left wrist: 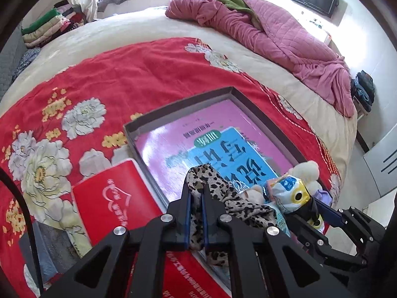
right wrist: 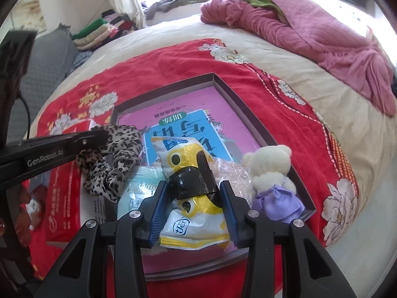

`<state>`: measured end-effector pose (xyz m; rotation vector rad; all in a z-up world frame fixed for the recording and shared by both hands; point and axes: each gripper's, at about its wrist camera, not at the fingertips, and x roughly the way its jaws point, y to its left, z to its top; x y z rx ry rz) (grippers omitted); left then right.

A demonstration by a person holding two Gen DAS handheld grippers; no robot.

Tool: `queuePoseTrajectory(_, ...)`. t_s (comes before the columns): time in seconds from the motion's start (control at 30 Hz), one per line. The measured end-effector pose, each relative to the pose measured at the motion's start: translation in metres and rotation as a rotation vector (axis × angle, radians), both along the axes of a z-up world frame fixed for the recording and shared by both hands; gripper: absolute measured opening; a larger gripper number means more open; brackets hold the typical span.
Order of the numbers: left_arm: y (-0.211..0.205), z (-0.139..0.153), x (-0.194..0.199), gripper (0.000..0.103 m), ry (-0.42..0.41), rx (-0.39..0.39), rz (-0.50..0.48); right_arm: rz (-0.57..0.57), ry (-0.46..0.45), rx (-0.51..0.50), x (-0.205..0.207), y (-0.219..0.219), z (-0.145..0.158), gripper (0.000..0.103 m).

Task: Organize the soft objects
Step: 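Lower the scrunchie into the tray with the left tool while the right lowers the snack bag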

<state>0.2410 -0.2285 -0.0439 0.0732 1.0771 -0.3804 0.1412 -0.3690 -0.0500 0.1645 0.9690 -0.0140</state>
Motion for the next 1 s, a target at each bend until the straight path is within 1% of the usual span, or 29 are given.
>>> queuePoseTrajectory(0.1, -0.005, -0.002, -0.003, 0.007, -0.001, 0.009, -0.016, -0.011, -0.008, 0.025, -0.001, -0.004, 0.0, 0.044)
queuePoseTrajectory(0.23, -0.011, -0.002, -0.009, 0.008, -0.007, 0.04, -0.048, -0.026, -0.022, 0.072, -0.005, -0.01, 0.0, 0.044)
queuePoseTrajectory(0.3, -0.011, 0.0, -0.011, 0.008, -0.018, 0.039, -0.05, -0.027, -0.025, 0.07, -0.005, -0.01, 0.0, 0.045)
queuePoseTrajectory(0.43, -0.009, 0.003, -0.011, 0.01, -0.005, 0.025, -0.052, -0.02, -0.025, 0.08, -0.006, -0.007, 0.002, 0.045)
queuePoseTrajectory(0.53, -0.007, 0.003, -0.012, 0.011, 0.002, 0.02, -0.042, -0.014, -0.021, 0.067, -0.006, -0.005, 0.002, 0.045)
queuePoseTrajectory(0.6, -0.004, 0.004, -0.013, 0.015, 0.002, 0.019, -0.036, -0.014, -0.017, 0.065, -0.005, -0.004, 0.003, 0.045)
queuePoseTrajectory(0.67, -0.003, 0.005, -0.014, 0.024, 0.001, 0.017, -0.034, -0.011, -0.018, 0.06, -0.006, -0.002, 0.003, 0.045)
queuePoseTrajectory(0.77, -0.001, 0.006, -0.015, 0.032, 0.001, 0.018, -0.025, -0.008, -0.016, 0.054, -0.007, -0.001, 0.004, 0.046)
queuePoseTrajectory(0.8, 0.0, 0.006, -0.015, 0.032, 0.004, 0.016, -0.025, -0.008, -0.016, 0.052, -0.008, -0.001, 0.004, 0.048)
queuePoseTrajectory(1.0, 0.001, 0.006, -0.019, 0.033, 0.01, 0.011, -0.031, -0.004, -0.032, 0.056, -0.011, 0.0, 0.01, 0.049)
